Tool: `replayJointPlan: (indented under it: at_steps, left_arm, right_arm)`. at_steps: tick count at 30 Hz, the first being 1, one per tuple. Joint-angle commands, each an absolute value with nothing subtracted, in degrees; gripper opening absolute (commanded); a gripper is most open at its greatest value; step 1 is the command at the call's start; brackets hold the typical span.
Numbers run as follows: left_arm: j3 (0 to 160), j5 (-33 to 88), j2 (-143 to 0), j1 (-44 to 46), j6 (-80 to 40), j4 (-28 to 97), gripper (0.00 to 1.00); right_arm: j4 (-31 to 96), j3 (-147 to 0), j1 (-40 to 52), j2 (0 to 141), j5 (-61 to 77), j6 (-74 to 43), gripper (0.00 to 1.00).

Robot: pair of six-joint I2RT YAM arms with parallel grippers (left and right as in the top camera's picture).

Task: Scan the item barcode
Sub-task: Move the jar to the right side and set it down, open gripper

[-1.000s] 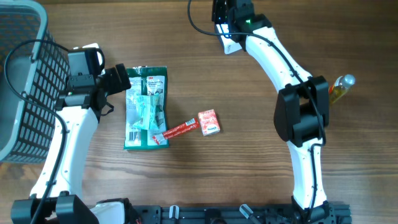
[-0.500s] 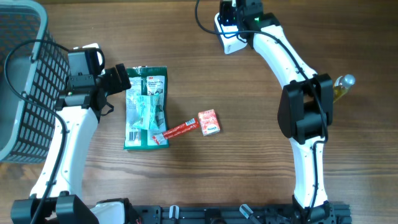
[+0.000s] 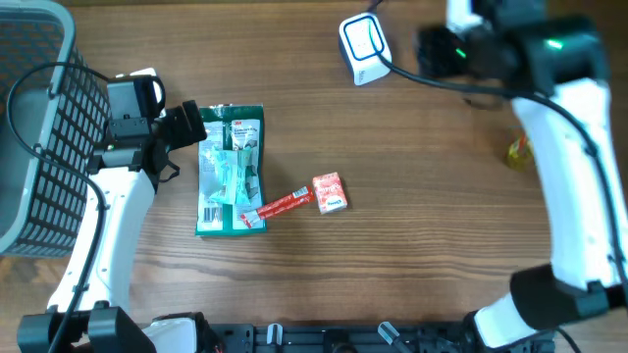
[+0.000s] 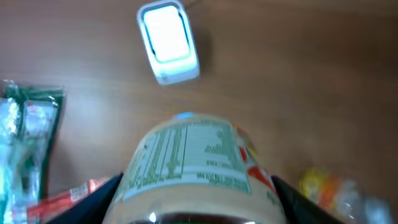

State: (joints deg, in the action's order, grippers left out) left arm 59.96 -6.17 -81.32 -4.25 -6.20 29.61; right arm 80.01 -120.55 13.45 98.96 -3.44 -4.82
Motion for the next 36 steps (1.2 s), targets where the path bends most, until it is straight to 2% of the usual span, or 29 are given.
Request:
replayJointPlan:
  at_steps: [1, 7, 12, 18, 19, 20, 22, 23, 25, 27, 31, 34, 35, 36]
  left_arm:
    - [60.4, -6.5, -80.7, -4.6, -5.1, 29.5, 1.00]
    - [60.4, -6.5, -80.7, -4.6, -5.1, 29.4, 1.00]
    - [60.4, -6.5, -80.7, -4.6, -5.1, 29.5, 1.00]
    - [60.4, -6.5, -80.7, -4.6, -5.1, 29.4, 1.00]
    - [60.4, -6.5, -80.7, -4.6, -5.1, 29.5, 1.00]
    - [60.4, -6.5, -80.7, -4.6, -5.1, 29.5, 1.00]
    - [60.4, -6.5, -80.7, -4.6, -5.1, 29.4, 1.00]
    - [60.4, -6.5, -80.7, -4.6, -5.1, 29.5, 1.00]
    - [60.4, -6.5, -80.7, -4.6, -5.1, 29.5, 1.00]
    - [60.4, -6.5, -80.7, -4.6, -5.1, 29.5, 1.00]
    - [60.4, -6.5, -80.7, -4.6, -5.1, 29.5, 1.00]
    - [60.4, -6.5, -80.7, -4.6, -5.1, 29.5, 1.00]
    - [60.4, -6.5, -80.7, -4.6, -5.1, 29.5, 1.00]
    - [60.4, -6.5, -80.7, -4.6, -5.1, 29.5, 1.00]
  right_arm:
    - [87.1, -114.9, 9.2, 102.1, -3.4, -10.7, 0.21]
    - [78.7, -96.2, 5.6, 102.1, -3.4, -12.0, 0.22]
    - [64.7, -80.1, 5.5, 102.1, -3.4, -12.2, 0.36]
    - [51.8, -67.5, 5.5, 102.1, -3.4, -12.2, 0.41]
    - [51.0, -66.7, 5.5, 102.1, -3.4, -12.1, 0.49]
    - [50.0, -65.8, 5.5, 102.1, -3.4, -12.2, 0.74]
    - [48.1, -64.3, 5.5, 102.1, -3.4, -12.2, 0.77]
    - [47.1, -63.7, 5.5, 102.1, -3.4, -12.2, 0.81]
    - [46.7, -63.4, 5.5, 102.1, -3.3, -12.3, 0.97]
    - [46.3, -64.4, 5.5, 101.9, -3.0, -14.1, 0.97]
    - [51.8, -75.7, 5.6, 99.9, -2.9, -14.1, 0.97]
    - [53.8, -80.1, 5.9, 98.5, 2.0, -13.5, 0.93]
    - [53.8, -80.1, 6.1, 98.2, 5.2, -13.5, 0.89]
    - [54.2, -80.1, 6.2, 98.3, 9.3, -13.3, 0.75]
